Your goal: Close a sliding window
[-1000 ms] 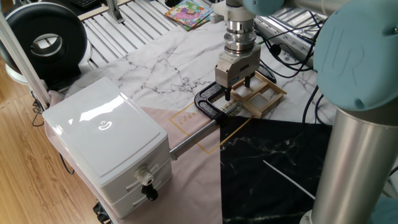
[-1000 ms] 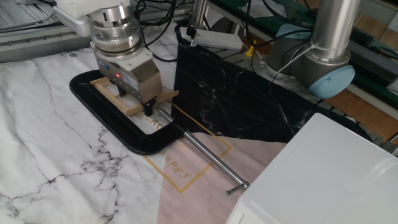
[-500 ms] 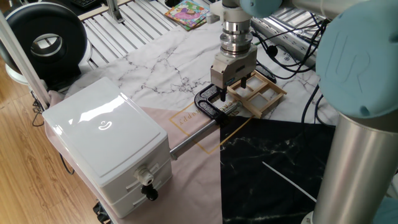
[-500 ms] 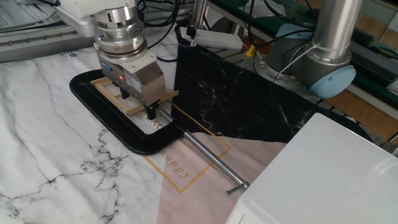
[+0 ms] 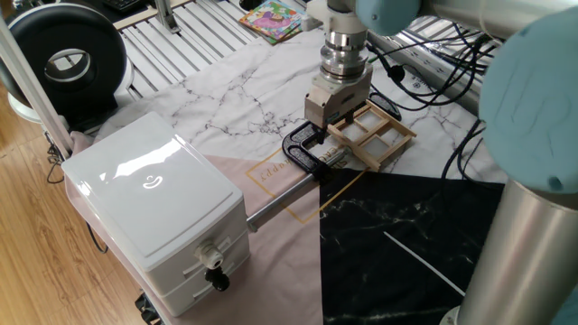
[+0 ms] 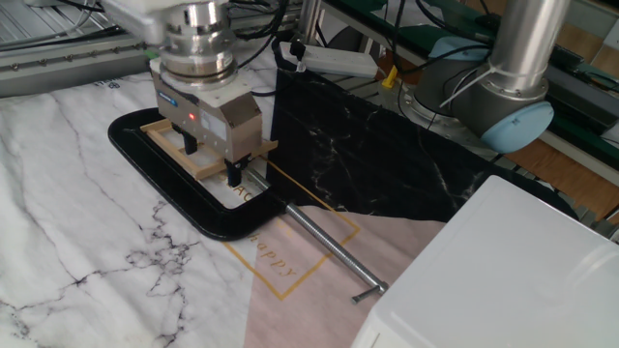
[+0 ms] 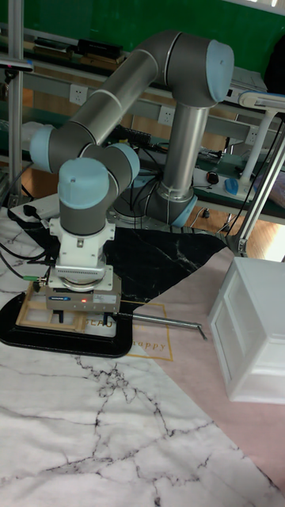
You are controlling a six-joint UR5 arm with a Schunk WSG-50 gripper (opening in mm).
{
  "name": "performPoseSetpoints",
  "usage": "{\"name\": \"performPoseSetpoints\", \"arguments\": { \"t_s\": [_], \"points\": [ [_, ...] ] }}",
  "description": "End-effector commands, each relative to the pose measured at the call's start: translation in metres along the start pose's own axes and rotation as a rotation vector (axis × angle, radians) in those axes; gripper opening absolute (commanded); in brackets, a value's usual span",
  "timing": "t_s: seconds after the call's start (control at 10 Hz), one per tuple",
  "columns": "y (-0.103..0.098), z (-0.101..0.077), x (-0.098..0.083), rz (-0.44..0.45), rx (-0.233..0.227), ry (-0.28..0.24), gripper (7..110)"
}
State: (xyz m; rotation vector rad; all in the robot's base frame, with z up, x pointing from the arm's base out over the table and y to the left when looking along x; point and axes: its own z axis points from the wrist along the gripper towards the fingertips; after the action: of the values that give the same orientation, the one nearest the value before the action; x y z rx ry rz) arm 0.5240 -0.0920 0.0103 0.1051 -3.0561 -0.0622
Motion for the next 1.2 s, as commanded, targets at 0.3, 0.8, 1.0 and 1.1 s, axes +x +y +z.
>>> {"name": "performPoseSetpoints", "arguments": {
  "t_s": [0.3,0.8,1.0,1.1],
  "points": [
    [-0.019,-0.007,0.057,0.078,0.149,0.234,44],
    [-0.013,-0.008,0.048,0.08,0.068,0.181,22],
    [-0.011,-0.008,0.045,0.067,0.056,0.179,44],
    [-0.011,-0.008,0.046,0.061,0.055,0.187,44]
  ]
}}
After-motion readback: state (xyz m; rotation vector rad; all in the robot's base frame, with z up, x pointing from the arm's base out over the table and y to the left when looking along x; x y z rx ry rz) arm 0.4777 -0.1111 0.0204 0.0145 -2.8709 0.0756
